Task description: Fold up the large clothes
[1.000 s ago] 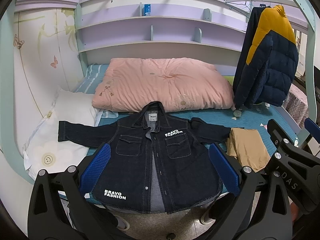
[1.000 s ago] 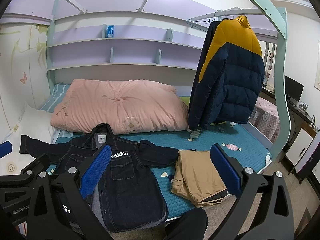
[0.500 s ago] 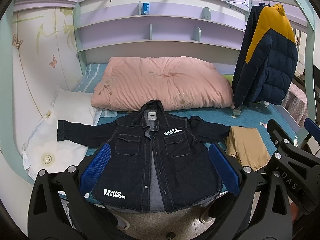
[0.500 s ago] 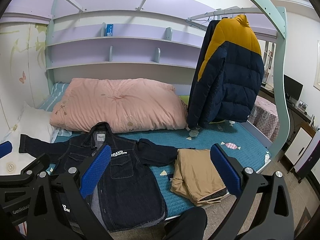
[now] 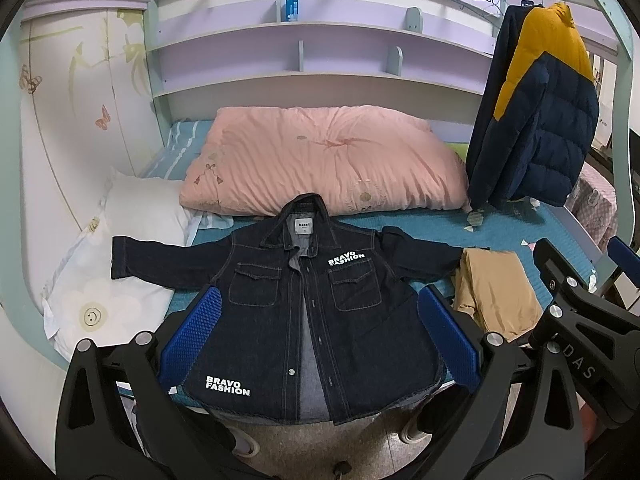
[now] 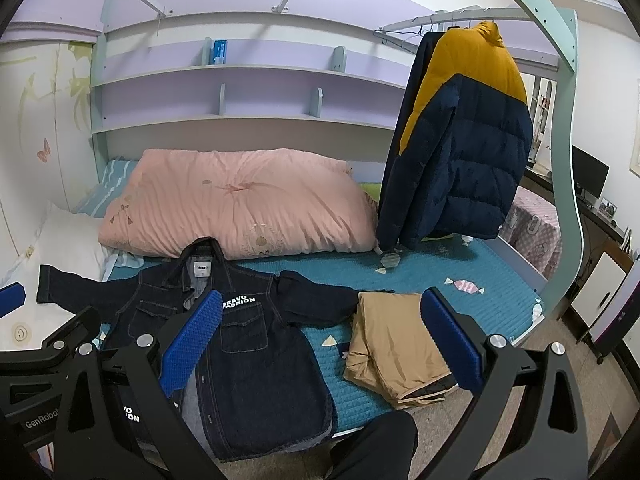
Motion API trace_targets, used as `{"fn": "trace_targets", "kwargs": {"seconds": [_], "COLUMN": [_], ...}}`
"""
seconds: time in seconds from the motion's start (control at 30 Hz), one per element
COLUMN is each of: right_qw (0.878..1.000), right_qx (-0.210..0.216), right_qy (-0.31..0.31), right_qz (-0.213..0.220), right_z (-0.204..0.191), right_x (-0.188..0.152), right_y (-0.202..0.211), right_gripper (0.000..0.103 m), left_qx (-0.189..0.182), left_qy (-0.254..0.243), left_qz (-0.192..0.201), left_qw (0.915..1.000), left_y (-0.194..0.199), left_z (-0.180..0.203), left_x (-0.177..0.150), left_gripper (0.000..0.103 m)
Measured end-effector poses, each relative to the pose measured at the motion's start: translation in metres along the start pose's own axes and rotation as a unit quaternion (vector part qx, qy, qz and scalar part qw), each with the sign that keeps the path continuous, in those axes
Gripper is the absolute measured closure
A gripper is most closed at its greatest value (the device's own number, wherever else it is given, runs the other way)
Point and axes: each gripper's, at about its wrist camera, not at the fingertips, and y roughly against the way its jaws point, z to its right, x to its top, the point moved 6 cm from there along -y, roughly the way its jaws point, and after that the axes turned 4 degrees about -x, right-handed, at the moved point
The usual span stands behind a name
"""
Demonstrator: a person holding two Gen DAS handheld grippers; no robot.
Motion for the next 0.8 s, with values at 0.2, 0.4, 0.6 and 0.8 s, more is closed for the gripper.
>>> {"fn": "trace_targets", "kwargs": {"seconds": [0.2,0.4,0.6,0.8], "right_qw": [1.0,1.0,0.998,0.993], "right_qx": [0.001,0.005,0.015,0.041], "right_qy": [0.002,0.01,0.031,0.064], "right_qz": [-0.014,-0.028,-0.052,-0.088], "right_z": [-0.008,-0.019,-0.045,-0.095], "right_x": [0.0,0.0,-0.005,-0.013], "right_y": [-0.013,-0.028,-0.049,-0.083], "right_gripper": [0.007,0.007,0.007,0.007], "left_qx": [-0.001,0.001,0.01,0.029], "left_qy": [0.0,0.005,0.018,0.043], "left_qz": [-0.014,-0.025,-0.05,-0.084], "left_qw": [0.9999,0.9997,0.9985,0.9951], "left_y": [-0.014,-0.028,-0.053,-0.085], "left_z": [-0.006,-0.016,-0.039,-0.078], "left_x": [-0.001,-0.002,-0.008,-0.019], "left_gripper": [0.005,0.005,0.005,0.005]}}
